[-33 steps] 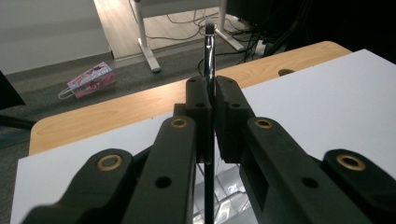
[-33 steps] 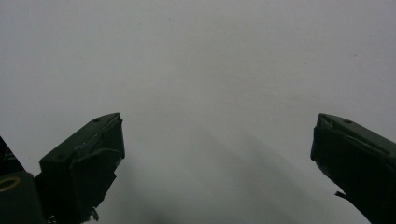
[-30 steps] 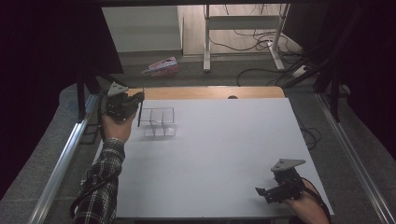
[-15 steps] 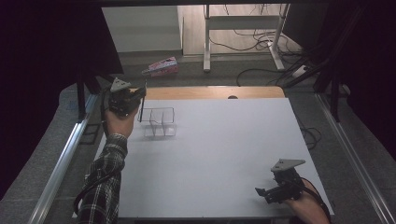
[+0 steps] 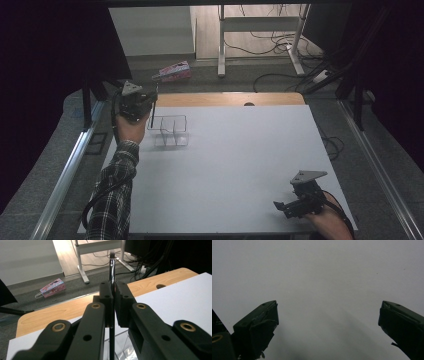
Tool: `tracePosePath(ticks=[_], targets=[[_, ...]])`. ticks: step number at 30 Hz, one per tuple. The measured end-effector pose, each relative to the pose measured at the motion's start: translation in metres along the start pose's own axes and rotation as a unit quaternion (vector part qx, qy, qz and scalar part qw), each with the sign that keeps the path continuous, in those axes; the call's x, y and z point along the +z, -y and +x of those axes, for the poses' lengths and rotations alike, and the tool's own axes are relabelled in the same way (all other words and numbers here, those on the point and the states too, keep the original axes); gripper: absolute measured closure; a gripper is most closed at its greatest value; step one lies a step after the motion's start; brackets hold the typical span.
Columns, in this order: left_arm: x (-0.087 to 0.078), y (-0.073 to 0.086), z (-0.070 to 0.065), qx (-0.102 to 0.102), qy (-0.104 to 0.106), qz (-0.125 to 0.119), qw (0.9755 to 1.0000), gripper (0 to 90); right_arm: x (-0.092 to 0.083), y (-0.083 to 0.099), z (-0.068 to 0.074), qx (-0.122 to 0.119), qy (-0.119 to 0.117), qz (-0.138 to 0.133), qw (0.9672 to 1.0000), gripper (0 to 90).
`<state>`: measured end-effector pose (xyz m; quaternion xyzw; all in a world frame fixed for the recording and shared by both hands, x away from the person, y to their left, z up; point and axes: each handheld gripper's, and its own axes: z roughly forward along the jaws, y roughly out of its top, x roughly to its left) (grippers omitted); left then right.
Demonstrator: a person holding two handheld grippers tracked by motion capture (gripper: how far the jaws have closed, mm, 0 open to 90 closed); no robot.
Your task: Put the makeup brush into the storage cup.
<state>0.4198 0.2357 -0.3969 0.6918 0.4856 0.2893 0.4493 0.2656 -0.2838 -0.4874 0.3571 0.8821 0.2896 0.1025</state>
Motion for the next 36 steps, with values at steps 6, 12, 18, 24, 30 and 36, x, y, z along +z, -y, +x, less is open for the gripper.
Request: tracePosePath(ticks=[6, 12, 18, 24, 30, 36], targets=[[0.005, 0.001, 0.001, 0.0, -0.003, 0.001, 1.0, 85.6, 0.0, 0.001, 0.0, 0.001, 0.001, 0.0, 1.0, 2.8], [0.007, 0.002, 0.003, 0.001, -0.006, -0.001, 1.0, 85.6, -0.001, 0.001, 0.0, -0.002, 0.002, 0.001, 1.0, 2.9], [0.01, 0.004, 0.003, 0.0, -0.009, 0.0, 1.0, 85.6, -0.001, 0.001, 0.0, -0.002, 0.001, 0.001, 1.0, 3.0], [0.013, 0.007, 0.003, -0.002, -0.008, 0.0, 1.0, 85.6, -0.001, 0.001, 0.0, -0.003, 0.0, 0.001, 1.0, 3.1], [0.016, 0.011, 0.003, -0.003, -0.008, 0.002, 1.0, 85.6, 0.0, 0.001, 0.001, -0.003, 0.0, 0.002, 1.0, 3.4], [0.018, 0.016, 0.003, -0.007, -0.008, 0.003, 0.9999, 85.6, 0.0, 0.001, 0.001, -0.002, -0.002, 0.003, 1.0, 3.6]])
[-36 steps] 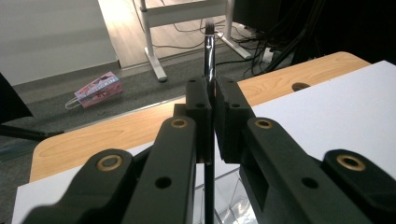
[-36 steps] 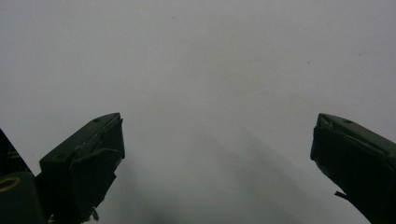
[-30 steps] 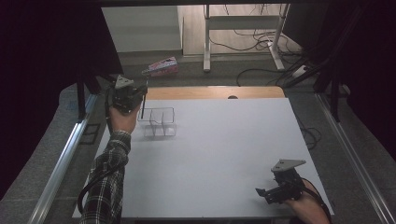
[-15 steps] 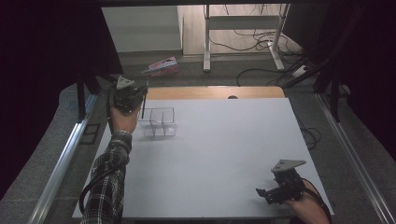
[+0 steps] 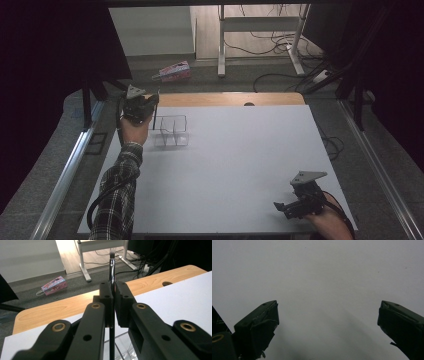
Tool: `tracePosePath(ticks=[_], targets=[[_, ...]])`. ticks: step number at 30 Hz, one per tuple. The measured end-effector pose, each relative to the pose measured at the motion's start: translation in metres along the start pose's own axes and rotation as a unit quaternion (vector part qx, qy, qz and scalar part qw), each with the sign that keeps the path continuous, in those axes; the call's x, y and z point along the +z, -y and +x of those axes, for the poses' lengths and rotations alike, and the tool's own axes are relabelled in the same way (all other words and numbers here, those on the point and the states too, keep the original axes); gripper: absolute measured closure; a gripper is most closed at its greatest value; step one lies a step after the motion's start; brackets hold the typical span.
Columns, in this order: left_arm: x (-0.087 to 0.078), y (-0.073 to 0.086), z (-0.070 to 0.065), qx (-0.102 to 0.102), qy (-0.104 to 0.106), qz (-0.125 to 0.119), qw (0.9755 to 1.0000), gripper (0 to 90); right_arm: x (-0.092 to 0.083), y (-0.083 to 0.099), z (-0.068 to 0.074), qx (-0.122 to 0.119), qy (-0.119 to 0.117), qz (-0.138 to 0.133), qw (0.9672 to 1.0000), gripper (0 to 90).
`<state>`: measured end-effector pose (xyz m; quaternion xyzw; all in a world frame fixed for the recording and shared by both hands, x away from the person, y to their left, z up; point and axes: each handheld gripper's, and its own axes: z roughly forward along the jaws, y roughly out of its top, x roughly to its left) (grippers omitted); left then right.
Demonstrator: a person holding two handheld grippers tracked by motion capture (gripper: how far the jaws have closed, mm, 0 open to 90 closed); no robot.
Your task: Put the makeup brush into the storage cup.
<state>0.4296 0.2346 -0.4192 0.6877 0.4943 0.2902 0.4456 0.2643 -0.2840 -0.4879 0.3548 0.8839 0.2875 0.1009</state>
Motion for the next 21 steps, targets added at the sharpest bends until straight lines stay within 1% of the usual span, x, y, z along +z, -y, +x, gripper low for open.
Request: tracePosePath(ticks=[10, 21], targets=[[0.005, 0.01, 0.001, -0.004, -0.001, 0.011, 0.9999, 85.6, 0.0, 0.0, 0.0, -0.003, 0.0, 0.002, 1.0, 3.8], [0.007, 0.022, 0.002, -0.009, 0.001, 0.018, 0.9998, 85.6, 0.0, 0.0, 0.0, -0.004, -0.001, 0.003, 1.0, 4.1]])
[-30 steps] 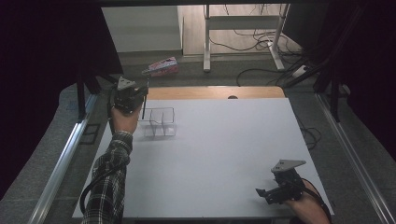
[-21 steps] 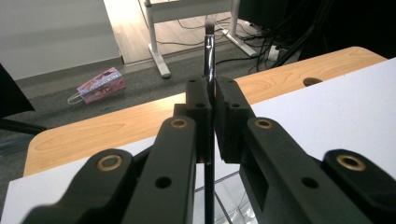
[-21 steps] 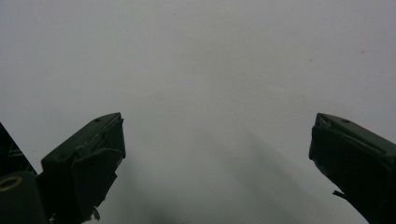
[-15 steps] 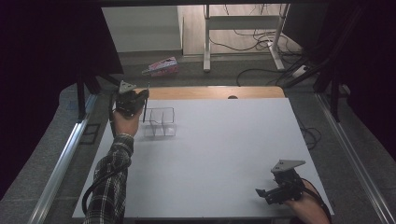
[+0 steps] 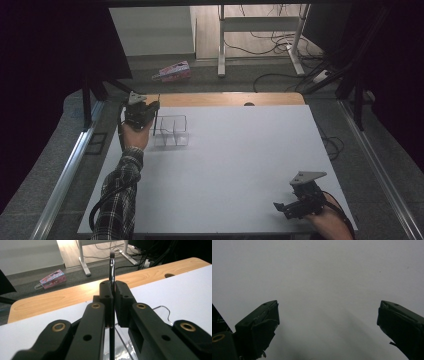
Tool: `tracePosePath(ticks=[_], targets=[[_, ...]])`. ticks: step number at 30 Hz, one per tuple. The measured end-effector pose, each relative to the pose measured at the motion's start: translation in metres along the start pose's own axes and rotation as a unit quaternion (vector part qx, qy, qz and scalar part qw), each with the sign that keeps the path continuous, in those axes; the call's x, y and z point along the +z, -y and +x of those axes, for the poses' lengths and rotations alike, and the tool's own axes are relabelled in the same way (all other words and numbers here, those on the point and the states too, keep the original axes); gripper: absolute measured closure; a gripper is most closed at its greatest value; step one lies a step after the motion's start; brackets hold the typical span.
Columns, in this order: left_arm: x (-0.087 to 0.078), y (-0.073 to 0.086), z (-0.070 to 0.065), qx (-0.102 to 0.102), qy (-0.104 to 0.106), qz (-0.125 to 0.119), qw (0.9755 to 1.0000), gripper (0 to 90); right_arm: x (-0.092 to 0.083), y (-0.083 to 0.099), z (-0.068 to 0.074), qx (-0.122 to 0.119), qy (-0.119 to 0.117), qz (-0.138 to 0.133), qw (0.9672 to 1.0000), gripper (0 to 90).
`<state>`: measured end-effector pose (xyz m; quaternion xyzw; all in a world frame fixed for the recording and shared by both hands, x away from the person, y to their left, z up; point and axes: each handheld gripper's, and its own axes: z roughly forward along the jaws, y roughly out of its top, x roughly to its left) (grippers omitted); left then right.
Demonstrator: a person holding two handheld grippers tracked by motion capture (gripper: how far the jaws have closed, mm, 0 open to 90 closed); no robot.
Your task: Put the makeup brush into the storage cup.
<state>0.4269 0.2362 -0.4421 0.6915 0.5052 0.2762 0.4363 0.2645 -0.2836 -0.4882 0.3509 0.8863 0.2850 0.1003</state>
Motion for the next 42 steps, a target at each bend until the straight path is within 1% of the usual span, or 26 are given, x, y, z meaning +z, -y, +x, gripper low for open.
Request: tracePosePath(ticks=[8, 17, 23, 28, 29, 30, 31, 32, 33, 35, 36, 37, 39, 40, 42], targets=[[0.001, 0.012, 0.001, -0.005, 0.001, 0.007, 1.0, 85.7, 0.0, 0.0, 0.0, 0.0, -0.001, 0.001, 1.0, 4.1], [0.0, 0.02, 0.001, -0.01, 0.003, 0.011, 0.9999, 85.8, 0.001, 0.0, 0.001, 0.0, 0.0, 0.003, 1.0, 4.1], [-0.002, 0.024, -0.001, -0.007, 0.004, 0.01, 0.9999, 85.7, 0.001, 0.0, 0.001, -0.002, 0.0, 0.004, 1.0, 4.2], [-0.002, 0.026, -0.003, -0.002, -0.002, 0.011, 0.9999, 85.0, 0.001, 0.0, 0.001, -0.003, 0.0, 0.005, 1.0, 4.2], [-0.002, 0.026, -0.005, 0.004, -0.007, 0.01, 0.9999, 83.8, 0.001, 0.0, 0.001, -0.005, 0.001, 0.005, 1.0, 4.2], [-0.002, 0.026, -0.005, 0.004, -0.007, 0.01, 0.9999, 80.1, 0.001, 0.0, 0.001, -0.005, 0.001, 0.005, 1.0, 4.2], [-0.001, 0.026, -0.005, 0.008, -0.01, 0.009, 0.9999, 73.9, 0.001, 0.0, 0.001, -0.005, 0.001, 0.005, 1.0, 4.2], [-0.001, 0.026, -0.006, 0.012, -0.016, 0.009, 0.9998, 73.9, 0.001, 0.0, 0.001, -0.005, 0.001, 0.005, 1.0, 4.2], [-0.002, 0.024, -0.007, 0.02, -0.022, 0.01, 0.9995, 63.7, 0.001, 0.0, 0.001, -0.005, 0.001, 0.004, 1.0, 4.3], [-0.003, 0.024, -0.007, 0.022, -0.024, 0.01, 0.9994, 55.0, 0.001, -0.001, 0.002, -0.005, 0.001, 0.004, 1.0, 4.2], [-0.003, 0.023, -0.007, 0.022, -0.024, 0.011, 0.9994, 55.0, 0.001, -0.001, 0.002, -0.005, 0.001, 0.004, 1.0, 4.2], [-0.004, 0.021, -0.005, 0.018, -0.023, 0.014, 0.9995, 47.3, 0.001, -0.001, 0.002, -0.005, 0.001, 0.004, 1.0, 4.2], [-0.004, 0.02, -0.005, 0.017, -0.02, 0.016, 0.9995, 41.7, 0.001, -0.001, 0.002, -0.005, 0.001, 0.004, 1.0, 4.3], [-0.004, 0.02, -0.004, 0.014, -0.016, 0.018, 0.9996, 41.7, 0.001, -0.001, 0.002, -0.005, 0.001, 0.004, 1.0, 4.3], [-0.005, 0.02, -0.003, 0.014, -0.011, 0.023, 0.9996, 36.9, 0.001, -0.001, 0.002, -0.005, 0.001, 0.004, 1.0, 4.3]])
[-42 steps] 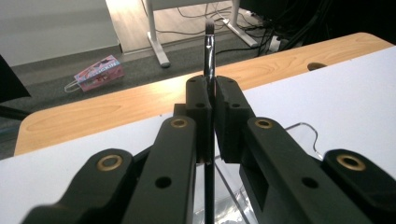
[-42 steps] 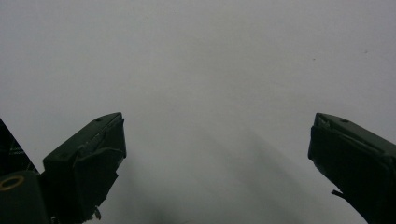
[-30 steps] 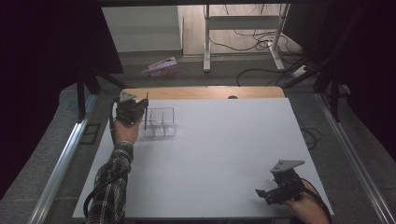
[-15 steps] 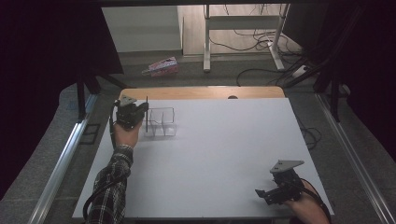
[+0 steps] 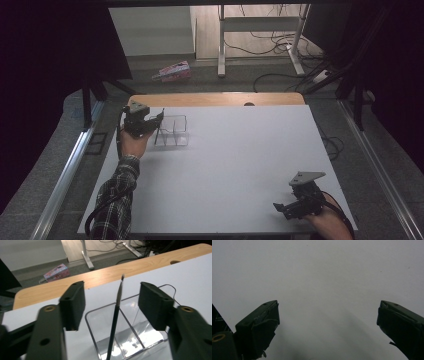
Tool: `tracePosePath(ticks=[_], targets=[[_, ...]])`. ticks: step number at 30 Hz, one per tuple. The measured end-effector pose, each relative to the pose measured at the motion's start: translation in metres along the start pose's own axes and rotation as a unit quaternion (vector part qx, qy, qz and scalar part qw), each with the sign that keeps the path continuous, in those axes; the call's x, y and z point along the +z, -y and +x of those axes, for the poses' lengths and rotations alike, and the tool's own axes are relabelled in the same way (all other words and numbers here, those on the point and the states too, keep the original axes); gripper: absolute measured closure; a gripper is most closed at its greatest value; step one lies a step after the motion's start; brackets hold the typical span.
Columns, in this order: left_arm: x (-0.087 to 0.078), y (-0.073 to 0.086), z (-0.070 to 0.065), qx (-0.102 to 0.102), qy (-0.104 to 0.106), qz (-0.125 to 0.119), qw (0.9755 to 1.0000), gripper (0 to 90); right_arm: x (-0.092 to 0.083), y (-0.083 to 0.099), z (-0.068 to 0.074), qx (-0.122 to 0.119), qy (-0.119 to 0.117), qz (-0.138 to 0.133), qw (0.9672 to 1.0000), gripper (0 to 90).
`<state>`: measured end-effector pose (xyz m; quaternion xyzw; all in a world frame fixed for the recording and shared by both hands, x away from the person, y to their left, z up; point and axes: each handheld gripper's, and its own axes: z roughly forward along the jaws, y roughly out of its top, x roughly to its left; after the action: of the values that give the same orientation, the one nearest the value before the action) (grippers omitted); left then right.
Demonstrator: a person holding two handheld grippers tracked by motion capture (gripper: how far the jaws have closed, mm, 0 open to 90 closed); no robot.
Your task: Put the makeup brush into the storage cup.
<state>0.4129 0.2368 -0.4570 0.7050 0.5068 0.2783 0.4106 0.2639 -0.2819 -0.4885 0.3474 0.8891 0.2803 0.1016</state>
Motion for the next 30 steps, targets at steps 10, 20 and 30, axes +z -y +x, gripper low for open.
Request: tracePosePath(ticks=[10, 20, 30], targets=[[-0.001, -0.001, -0.003, -0.001, 0.012, 0.02, 0.9997, 10.3, 0.0, 0.0, 0.0, 0.0, 0.001, 0.001, 1.0, 4.1], [-0.009, -0.003, -0.006, -0.008, 0.044, 0.028, 0.9986, 2.5, 0.0, 0.0, 0.0, 0.002, 0.001, 0.0, 1.0, 3.8], [-0.017, -0.002, -0.011, -0.003, 0.057, 0.038, 0.9976, 2.3, 0.0, 0.0, 0.0, 0.002, 0.002, -0.001, 1.0, 3.6]])
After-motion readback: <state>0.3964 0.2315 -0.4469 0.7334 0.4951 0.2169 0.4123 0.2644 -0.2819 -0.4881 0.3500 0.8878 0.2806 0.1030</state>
